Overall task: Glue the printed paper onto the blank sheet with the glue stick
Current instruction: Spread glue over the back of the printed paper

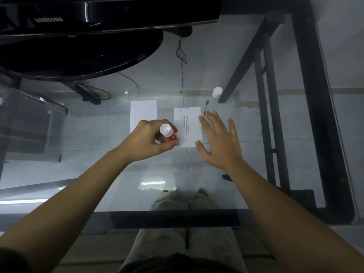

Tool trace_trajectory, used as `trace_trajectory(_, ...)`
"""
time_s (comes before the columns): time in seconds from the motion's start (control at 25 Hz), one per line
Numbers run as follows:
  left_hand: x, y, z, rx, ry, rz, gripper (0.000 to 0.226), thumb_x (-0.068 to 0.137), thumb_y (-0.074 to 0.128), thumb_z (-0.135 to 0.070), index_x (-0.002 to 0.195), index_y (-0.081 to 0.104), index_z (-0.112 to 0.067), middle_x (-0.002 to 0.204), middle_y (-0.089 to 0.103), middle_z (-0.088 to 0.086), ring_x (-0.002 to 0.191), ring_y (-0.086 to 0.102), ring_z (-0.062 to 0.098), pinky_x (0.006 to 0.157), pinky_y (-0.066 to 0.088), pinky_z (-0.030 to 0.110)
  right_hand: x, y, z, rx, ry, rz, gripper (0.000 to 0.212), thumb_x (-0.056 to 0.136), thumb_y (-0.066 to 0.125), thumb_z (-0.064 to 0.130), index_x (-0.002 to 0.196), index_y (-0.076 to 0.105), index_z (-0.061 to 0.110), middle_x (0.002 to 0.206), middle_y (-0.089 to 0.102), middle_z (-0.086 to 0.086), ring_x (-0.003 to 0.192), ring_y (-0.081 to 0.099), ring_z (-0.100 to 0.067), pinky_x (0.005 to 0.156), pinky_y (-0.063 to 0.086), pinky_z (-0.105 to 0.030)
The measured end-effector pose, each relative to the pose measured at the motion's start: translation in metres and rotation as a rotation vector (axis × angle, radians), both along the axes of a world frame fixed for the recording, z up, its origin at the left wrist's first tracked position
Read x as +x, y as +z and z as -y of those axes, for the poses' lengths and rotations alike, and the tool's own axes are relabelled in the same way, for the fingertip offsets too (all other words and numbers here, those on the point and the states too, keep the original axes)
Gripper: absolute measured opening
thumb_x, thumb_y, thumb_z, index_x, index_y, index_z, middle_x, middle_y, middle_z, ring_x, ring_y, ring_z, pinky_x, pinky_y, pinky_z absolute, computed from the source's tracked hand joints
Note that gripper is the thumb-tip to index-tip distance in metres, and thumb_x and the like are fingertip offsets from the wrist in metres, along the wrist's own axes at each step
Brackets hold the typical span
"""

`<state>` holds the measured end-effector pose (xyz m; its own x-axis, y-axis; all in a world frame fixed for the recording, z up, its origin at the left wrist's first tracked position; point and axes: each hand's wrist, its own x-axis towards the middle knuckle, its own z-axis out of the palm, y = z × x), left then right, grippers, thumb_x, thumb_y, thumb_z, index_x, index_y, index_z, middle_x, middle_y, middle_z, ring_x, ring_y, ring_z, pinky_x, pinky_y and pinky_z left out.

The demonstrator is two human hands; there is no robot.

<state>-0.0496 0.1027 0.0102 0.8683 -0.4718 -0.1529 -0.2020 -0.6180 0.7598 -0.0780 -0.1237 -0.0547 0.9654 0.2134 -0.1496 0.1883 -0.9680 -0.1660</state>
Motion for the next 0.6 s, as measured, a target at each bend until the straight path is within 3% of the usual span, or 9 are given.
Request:
trace_trajectory(0.2,0.012,-0.001,0.003,0.058,-0.069,0.018,0.025,0.075,0.076,-0.023,0.095,0.066,-0.013,0.09,0.067,-0.006,0.072,0.064,0.01,0.066,0.05,0.01,0.0,0.001,0.0,0.01,0.0,-0.001,0.071,0.085,0.033,0.057,0.146,0.015,0.025,0.156,0.013,-0.003,0.144,0.005,-0.022,0.111,-0.006,-0.049)
trace_trajectory(0.4,0.043,0.001,0.008,0.075,-0.001,0.084,0.02,0.075,0.076,-0.023,0.09,0.066,-0.014,0.084,0.07,-0.001,0.069,0.061,0.006,0.066,0.045,0.007,-0.001,0.002,0.001,0.02,0.003,0.001,0.071,0.086,0.034,0.055,0.146,0.014,0.024,0.156,0.013,-0.002,0.144,0.005,-0.02,0.111,-0.006,-0.048)
trace_trajectory(0.52,0.068,0.004,0.012,0.118,0.035,0.147,0.021,0.075,0.075,-0.025,0.091,0.065,-0.014,0.082,0.069,0.002,0.07,0.06,0.013,0.064,0.038,0.001,-0.001,0.002,0.001,0.035,0.002,-0.005,0.071,0.085,0.034,0.054,0.146,0.013,0.023,0.157,0.013,-0.002,0.144,0.004,-0.02,0.112,-0.006,-0.047)
trace_trajectory(0.6,0.077,0.007,0.01,0.117,0.082,0.133,0.022,0.075,0.074,-0.031,0.091,0.064,-0.02,0.084,0.069,0.001,0.074,0.062,0.015,0.065,0.041,0.005,-0.001,0.002,0.001,0.045,0.001,-0.012,0.072,0.085,0.034,0.055,0.146,0.013,0.023,0.157,0.013,-0.002,0.144,0.004,-0.021,0.111,-0.007,-0.047)
